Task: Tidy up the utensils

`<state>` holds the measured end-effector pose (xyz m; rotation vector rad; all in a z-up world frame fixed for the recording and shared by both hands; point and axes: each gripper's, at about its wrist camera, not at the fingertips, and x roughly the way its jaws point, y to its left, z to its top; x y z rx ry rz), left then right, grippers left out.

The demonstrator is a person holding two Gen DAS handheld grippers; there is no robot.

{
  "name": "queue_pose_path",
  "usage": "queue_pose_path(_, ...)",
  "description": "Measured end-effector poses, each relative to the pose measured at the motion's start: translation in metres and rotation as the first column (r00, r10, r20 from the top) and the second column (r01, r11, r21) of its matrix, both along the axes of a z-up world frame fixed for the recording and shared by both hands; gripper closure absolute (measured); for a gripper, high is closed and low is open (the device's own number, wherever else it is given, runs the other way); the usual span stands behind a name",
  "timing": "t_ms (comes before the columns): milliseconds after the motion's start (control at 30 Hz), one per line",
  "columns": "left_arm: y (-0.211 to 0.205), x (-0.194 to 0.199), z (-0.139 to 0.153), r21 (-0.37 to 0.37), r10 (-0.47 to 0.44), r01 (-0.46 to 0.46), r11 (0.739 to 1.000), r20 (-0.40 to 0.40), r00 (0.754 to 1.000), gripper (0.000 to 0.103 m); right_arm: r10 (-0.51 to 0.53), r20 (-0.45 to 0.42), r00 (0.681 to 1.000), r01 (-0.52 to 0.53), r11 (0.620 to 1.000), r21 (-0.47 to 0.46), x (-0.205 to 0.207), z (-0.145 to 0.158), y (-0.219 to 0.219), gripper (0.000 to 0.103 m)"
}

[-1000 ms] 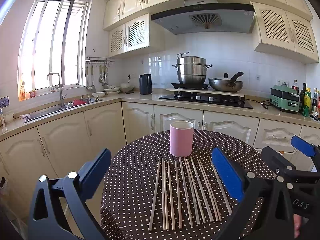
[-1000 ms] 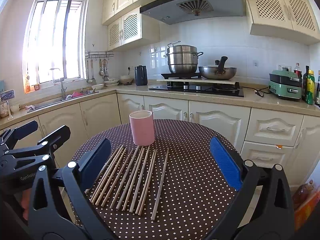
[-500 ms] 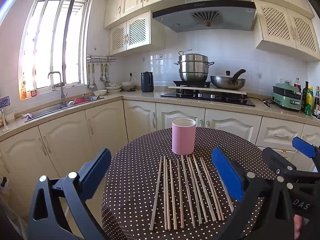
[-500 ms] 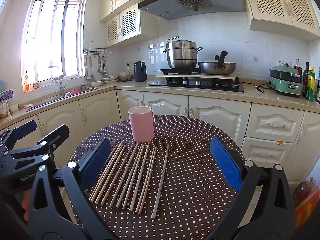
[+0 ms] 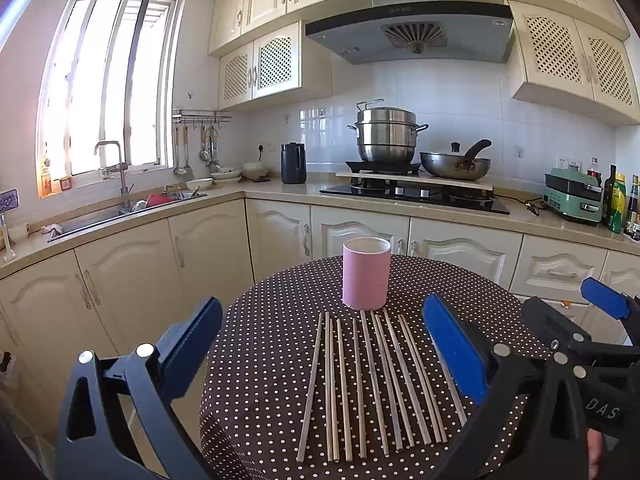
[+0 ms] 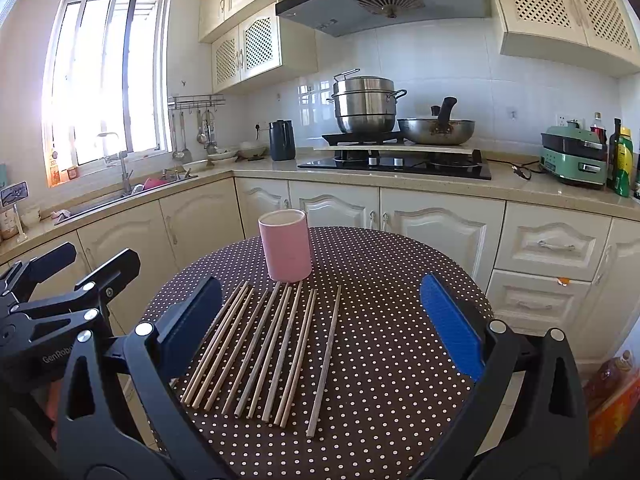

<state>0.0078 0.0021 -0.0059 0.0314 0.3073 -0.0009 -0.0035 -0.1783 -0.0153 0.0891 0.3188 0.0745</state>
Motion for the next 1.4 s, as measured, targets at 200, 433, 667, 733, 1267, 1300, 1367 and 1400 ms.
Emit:
queue_pose_path(200, 0.0, 0.001, -0.002, -0.001, -0.007, 0.007, 1.0, -0.007, 1.0, 0.004, 0.002, -0.007, 1.0, -0.002, 1.0, 0.003, 0.001, 0.0, -0.001, 0.006)
queue_pose_path(433, -0.002, 0.003, -0.004, 0.0, -0.011, 0.011, 1.0, -0.015, 1.0, 0.004, 0.001, -0.018, 1.0, -0.001, 1.0, 0.001, 0.004, -0.001, -0.001, 0.006)
queue_pose_path(667, -0.002, 0.007, -0.006, -0.002, -0.017, 0.017, 1.0, -0.028, 0.999, 0.004, 0.001, -0.03, 1.0, -0.001, 1.0, 0.001, 0.006, -0.003, -0.003, 0.006)
queue_pose_path(733, -0.002, 0.008, -0.007, 0.0, -0.016, 0.016, 1.0, -0.031, 0.999, 0.004, -0.001, -0.036, 0.999, 0.001, 1.0, 0.002, 0.007, -0.004, -0.003, 0.006)
queue_pose_path(1267, -0.002, 0.027, -0.025, 0.005, -0.017, 0.017, 1.0, -0.104, 0.994, 0.004, -0.008, -0.122, 0.992, 0.009, 1.0, 0.006, 0.025, -0.022, -0.002, 0.006)
queue_pose_path(1300, -0.002, 0.03, -0.027, 0.005, -0.017, 0.018, 1.0, -0.114, 0.993, 0.004, -0.009, -0.131, 0.991, 0.01, 1.0, 0.006, 0.027, -0.024, -0.002, 0.006)
queue_pose_path(1367, -0.001, 0.035, -0.033, 0.004, -0.017, 0.018, 1.0, -0.132, 0.991, 0.004, -0.011, -0.15, 0.989, 0.012, 1.0, 0.007, 0.032, -0.028, -0.001, 0.006)
queue_pose_path(1400, -0.001, 0.038, -0.036, 0.005, -0.015, 0.016, 1.0, -0.143, 0.99, 0.004, -0.013, -0.162, 0.987, 0.014, 1.0, 0.006, 0.035, -0.031, 0.0, 0.006)
